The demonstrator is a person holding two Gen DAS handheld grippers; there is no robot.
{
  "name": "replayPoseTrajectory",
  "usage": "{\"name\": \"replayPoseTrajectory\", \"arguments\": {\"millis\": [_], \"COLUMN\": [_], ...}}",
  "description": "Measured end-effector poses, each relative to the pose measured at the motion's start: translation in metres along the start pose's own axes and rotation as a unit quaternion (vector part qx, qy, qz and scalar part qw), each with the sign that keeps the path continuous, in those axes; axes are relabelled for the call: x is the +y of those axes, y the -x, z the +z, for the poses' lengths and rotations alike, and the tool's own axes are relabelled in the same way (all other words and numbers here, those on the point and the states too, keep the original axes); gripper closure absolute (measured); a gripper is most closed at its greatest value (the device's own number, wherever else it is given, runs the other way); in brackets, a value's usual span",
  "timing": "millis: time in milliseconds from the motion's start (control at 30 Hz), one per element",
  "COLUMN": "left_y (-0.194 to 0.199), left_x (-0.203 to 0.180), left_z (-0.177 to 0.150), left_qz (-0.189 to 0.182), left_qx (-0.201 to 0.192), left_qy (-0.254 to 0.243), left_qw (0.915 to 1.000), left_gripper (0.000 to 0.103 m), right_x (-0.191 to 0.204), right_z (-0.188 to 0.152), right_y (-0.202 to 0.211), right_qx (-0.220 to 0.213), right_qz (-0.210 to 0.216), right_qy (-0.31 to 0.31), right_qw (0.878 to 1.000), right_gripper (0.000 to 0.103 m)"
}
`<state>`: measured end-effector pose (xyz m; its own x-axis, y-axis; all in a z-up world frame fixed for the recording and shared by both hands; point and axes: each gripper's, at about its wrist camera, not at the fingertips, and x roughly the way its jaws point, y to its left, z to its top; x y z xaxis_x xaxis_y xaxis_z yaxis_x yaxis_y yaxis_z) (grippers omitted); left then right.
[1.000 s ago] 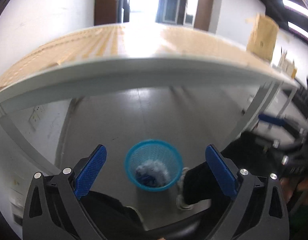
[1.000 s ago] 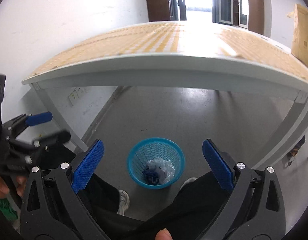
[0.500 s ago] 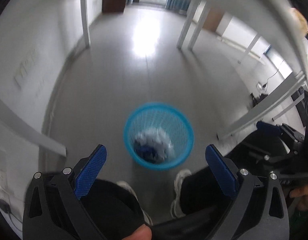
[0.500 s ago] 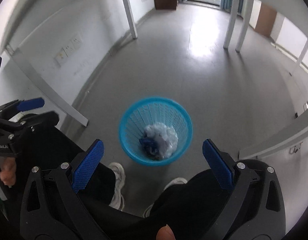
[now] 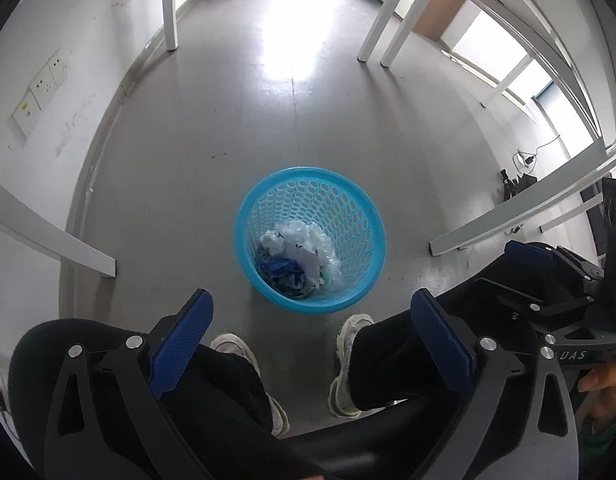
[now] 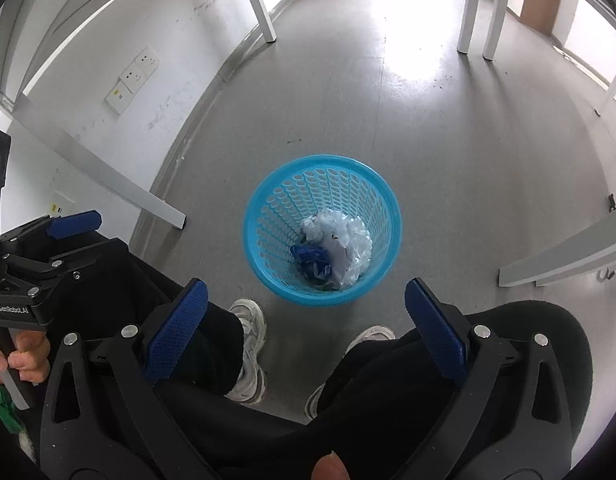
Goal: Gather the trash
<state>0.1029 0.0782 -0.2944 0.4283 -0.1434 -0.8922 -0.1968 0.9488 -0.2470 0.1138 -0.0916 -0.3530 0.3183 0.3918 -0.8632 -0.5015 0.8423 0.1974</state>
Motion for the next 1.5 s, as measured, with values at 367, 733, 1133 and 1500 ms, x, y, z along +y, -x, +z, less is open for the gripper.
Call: {"name": "replayPoseTrajectory", "arguments": {"millis": [367, 733, 1133, 1500], "left_y": [-0.001, -0.005, -0.007, -0.007], "left_x": [-0.003, 0.002, 0.003, 0.004], "left_z": [-0.004, -0.005, -0.006, -0.006], "left_qz": [0.014, 0.007, 0.003, 0.001], "left_qx": [0.000, 0.009, 0.010, 0.011], "left_qy": [-0.014, 0.000, 0.008, 0.011], "left_qw": [0.9998, 0.9999, 0.9999, 0.9999], "left_gripper": [0.006, 0.006, 0.006, 0.006], "right_x": [0.003, -0.001, -0.002, 0.000], "right_z": [0.000, 0.001, -0.001, -0.002], "right_y": [-0.006, -0.009, -0.009, -0.009], "right_qx": [0.006, 0.013, 0.013, 0.013], "right_qz": [0.011, 0.017, 0.024, 0.027], "right_qy": [0.002, -0.003, -0.008, -0.006], "right_qw": [1.000, 1.000, 1.000, 1.000], "right_gripper": [0.009, 0.009, 0.009, 0.009]}}
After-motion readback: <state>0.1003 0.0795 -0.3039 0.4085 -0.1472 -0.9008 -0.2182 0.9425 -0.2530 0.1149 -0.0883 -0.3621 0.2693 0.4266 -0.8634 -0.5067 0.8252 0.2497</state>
